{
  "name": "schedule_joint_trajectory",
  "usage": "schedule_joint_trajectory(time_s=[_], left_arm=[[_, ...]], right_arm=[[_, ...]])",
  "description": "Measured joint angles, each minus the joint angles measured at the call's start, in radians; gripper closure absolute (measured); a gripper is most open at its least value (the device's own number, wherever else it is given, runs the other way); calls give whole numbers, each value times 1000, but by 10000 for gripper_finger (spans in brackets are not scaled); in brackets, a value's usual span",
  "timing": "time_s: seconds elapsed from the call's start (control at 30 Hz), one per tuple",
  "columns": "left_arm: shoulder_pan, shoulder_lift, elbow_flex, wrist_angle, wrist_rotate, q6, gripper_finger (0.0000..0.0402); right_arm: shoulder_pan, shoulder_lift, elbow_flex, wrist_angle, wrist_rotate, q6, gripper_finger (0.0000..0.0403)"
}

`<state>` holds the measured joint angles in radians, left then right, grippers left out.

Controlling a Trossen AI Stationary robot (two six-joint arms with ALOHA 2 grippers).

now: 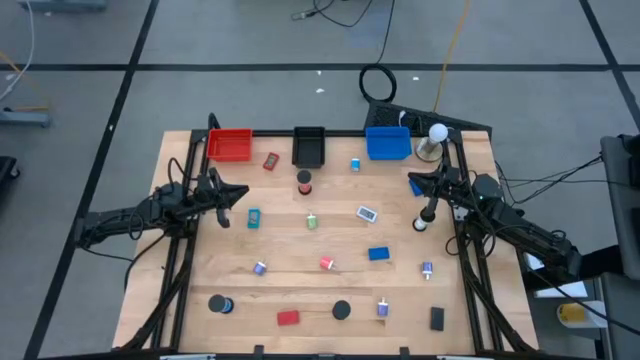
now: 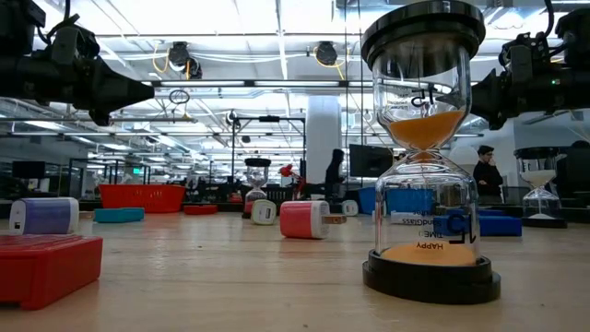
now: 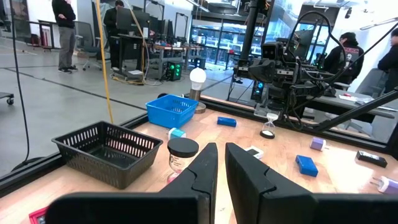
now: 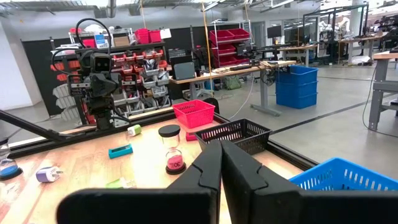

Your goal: Pick & Place Office items

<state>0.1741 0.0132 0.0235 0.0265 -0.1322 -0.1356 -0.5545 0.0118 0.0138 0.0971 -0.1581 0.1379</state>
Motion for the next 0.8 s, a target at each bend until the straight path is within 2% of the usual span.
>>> schedule_joint_trajectory(time_s=[0.37,0.53,0.63,0.73,0.8], left_arm=[[0,0,0,0,0,0,362],[0,0,0,0,0,-2,362],[0,0,0,0,0,-1,362],[0,0,0,0,0,-2,362],[0,0,0,0,0,-1,362]], right_arm=[[0,0,0,2,0,4,399],[0,0,0,6,-1,126,399],[0,0,0,16,0,143,399],[0,0,0,74,0,140,399],[0,0,0,124,0,194,399]])
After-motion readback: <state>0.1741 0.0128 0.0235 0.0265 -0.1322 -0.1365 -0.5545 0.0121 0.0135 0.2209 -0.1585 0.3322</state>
